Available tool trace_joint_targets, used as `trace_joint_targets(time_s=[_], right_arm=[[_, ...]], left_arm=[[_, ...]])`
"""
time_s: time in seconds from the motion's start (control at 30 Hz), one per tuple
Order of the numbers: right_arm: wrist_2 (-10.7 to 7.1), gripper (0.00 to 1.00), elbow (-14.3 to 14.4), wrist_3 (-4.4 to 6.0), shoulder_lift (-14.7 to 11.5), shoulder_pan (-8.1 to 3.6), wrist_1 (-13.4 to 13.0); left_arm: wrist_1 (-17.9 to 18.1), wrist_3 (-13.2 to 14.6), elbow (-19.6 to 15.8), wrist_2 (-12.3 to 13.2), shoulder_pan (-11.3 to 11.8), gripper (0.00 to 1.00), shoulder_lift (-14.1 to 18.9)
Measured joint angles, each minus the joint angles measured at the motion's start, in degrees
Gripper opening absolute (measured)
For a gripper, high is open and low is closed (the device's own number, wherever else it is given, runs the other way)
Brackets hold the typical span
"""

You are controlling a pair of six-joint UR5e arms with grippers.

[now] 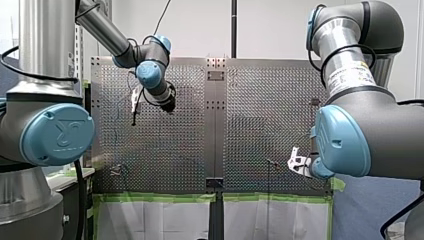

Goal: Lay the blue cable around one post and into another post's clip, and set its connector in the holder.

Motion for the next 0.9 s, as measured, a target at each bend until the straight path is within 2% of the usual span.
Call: trace_joint_targets(time_s=[0.2, 0.5, 0.9], right_arm=[[0.01, 0.00, 0.4, -0.01, 0.0, 0.39, 0.2], [0.88, 0.00, 1.2, -1.21, 0.0, 1.30, 0.4], [1.16, 0.00, 1.6, -1.83, 0.0, 1.78, -0.2]], left_arm=[[3.7, -1.0, 0.2, 1.7, -3.7, 1.00, -3.7], [8.1, -0.8, 3.7, 4.7, -8.2, 1.00, -8.2], [14.2, -1.7, 9.7, 5.4, -14.2, 1.00, -14.2]])
